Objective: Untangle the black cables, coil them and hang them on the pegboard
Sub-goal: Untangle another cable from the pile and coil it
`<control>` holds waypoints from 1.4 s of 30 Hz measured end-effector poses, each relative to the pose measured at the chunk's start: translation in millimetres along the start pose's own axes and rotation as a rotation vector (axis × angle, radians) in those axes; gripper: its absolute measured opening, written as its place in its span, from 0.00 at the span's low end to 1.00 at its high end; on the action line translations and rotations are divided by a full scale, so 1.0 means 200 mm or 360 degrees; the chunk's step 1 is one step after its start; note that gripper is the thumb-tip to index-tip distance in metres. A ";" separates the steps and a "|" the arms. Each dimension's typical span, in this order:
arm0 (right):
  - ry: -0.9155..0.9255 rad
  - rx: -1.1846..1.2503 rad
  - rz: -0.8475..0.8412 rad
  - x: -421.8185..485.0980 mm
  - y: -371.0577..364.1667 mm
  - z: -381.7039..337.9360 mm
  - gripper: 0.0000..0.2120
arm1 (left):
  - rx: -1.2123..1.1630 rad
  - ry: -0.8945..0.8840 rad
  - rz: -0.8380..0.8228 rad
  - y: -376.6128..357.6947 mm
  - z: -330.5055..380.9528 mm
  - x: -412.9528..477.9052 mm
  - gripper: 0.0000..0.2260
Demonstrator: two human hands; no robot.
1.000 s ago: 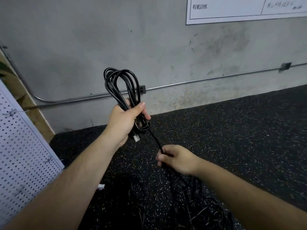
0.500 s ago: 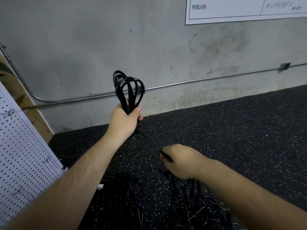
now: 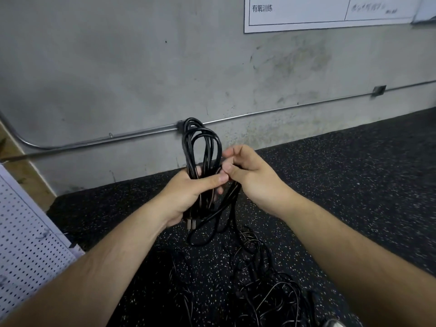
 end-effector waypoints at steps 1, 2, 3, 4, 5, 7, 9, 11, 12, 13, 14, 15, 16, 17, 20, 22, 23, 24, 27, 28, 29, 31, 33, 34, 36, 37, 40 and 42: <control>-0.0009 0.0025 -0.0007 0.00 0.01 0.01 0.07 | -0.0035 -0.0010 -0.0010 0.00 0.00 0.00 0.08; -0.0025 0.0033 -0.0013 0.01 0.02 0.01 0.08 | -0.0092 -0.0039 -0.0031 0.01 0.01 0.01 0.10; -0.0037 0.0016 -0.0022 0.01 0.04 0.02 0.08 | -0.0172 -0.0061 -0.0053 0.01 0.02 0.01 0.11; -0.0045 -0.0063 -0.0030 0.01 0.06 0.02 0.08 | -0.0247 -0.0075 -0.0064 0.02 0.03 0.02 0.12; -0.0049 -0.0196 -0.0041 0.01 0.08 0.01 0.08 | -0.0298 -0.0087 -0.0053 0.04 0.03 0.02 0.13; -0.0085 -0.0429 -0.0058 0.00 0.13 0.02 0.07 | -0.0333 -0.0074 0.0042 0.07 0.03 0.02 0.12; -0.0151 -0.0573 -0.0053 -0.01 0.16 0.04 0.07 | -0.0371 -0.0029 0.0152 0.10 0.01 0.02 0.11; -0.0231 -0.0695 -0.0073 -0.02 0.18 0.08 0.07 | -0.0392 -0.0022 0.0210 0.14 0.00 0.03 0.10; -0.0252 -0.0735 -0.0090 -0.03 0.19 0.11 0.07 | -0.0404 -0.0033 0.0238 0.15 0.00 0.04 0.10; -0.0265 -0.0767 -0.0104 -0.03 0.20 0.13 0.07 | -0.0414 -0.0044 0.0267 0.17 0.00 0.04 0.10; -0.0277 -0.0801 -0.0119 -0.03 0.21 0.15 0.07 | -0.0412 -0.0051 0.0294 0.19 -0.01 0.05 0.11; -0.0287 -0.0865 -0.0138 -0.04 0.21 0.17 0.07 | -0.0402 -0.0055 0.0312 0.20 -0.01 0.05 0.11; -0.0278 -0.0965 -0.0165 -0.04 0.20 0.18 0.08 | -0.0390 -0.0057 0.0317 0.21 -0.02 0.06 0.12; -0.0241 -0.1087 -0.0208 -0.05 0.19 0.19 0.10 | -0.0375 -0.0056 0.0313 0.21 -0.02 0.06 0.12; -0.0063 -0.1374 -0.0440 -0.07 0.12 0.20 0.16 | -0.0353 -0.0035 0.0306 0.20 -0.03 0.07 0.13; 0.0009 -0.1503 -0.0516 -0.08 0.09 0.22 0.19 | -0.0394 -0.0033 0.0343 0.20 -0.02 0.07 0.12; 0.0021 -0.1558 -0.0522 -0.08 0.08 0.24 0.20 | -0.0433 -0.0034 0.0378 0.21 -0.02 0.07 0.11; 0.0013 -0.1628 -0.0536 -0.09 0.08 0.26 0.20 | -0.0477 -0.0038 0.0418 0.23 -0.02 0.07 0.10; -0.0152 -0.2067 -0.0685 -0.14 0.05 0.41 0.19 | -0.0607 -0.0074 0.0504 0.27 -0.01 0.07 0.09; -0.0250 -0.2240 -0.0765 -0.16 0.05 0.48 0.19 | -0.0645 -0.0081 0.0525 0.28 -0.01 0.07 0.09; -0.0364 -0.2378 -0.0843 -0.19 0.04 0.55 0.18 | -0.0684 -0.0091 0.0542 0.29 -0.01 0.07 0.08; -0.0577 -0.2536 -0.1012 -0.26 0.02 0.69 0.14 | -0.0740 -0.0111 0.0551 0.30 0.00 0.07 0.07; -0.0742 -0.2651 -0.1201 -0.34 0.02 0.81 0.05 | -0.0709 -0.0123 0.0534 0.29 0.00 0.08 0.06; -0.0795 -0.2674 -0.1257 -0.37 0.01 0.86 0.06 | -0.0678 -0.0131 0.0511 0.28 0.00 0.08 0.07; -0.0857 -0.2679 -0.1312 -0.41 0.00 0.94 0.10 | -0.0624 -0.0151 0.0448 0.23 -0.01 0.08 0.08; -0.0868 -0.2658 -0.1302 -0.42 -0.01 0.96 0.10 | -0.0598 -0.0144 0.0421 0.21 -0.02 0.08 0.08; -0.0984 -0.2614 -0.1242 -0.43 0.02 1.00 0.12 | -0.0580 -0.0089 0.0411 0.18 -0.05 0.09 0.09; -0.1079 -0.2514 -0.1176 -0.42 0.06 0.97 0.17 | -0.0644 -0.0105 0.0416 0.19 -0.04 0.10 0.07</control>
Point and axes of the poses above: each hand's wrist, its own x-axis towards the middle knuckle, its own y-axis out of the back of the hand, z = x × y, the point moved 7 cm from there along x, towards the middle knuckle, and after that the axes turned 10 degrees about x, right-handed, at the moved point
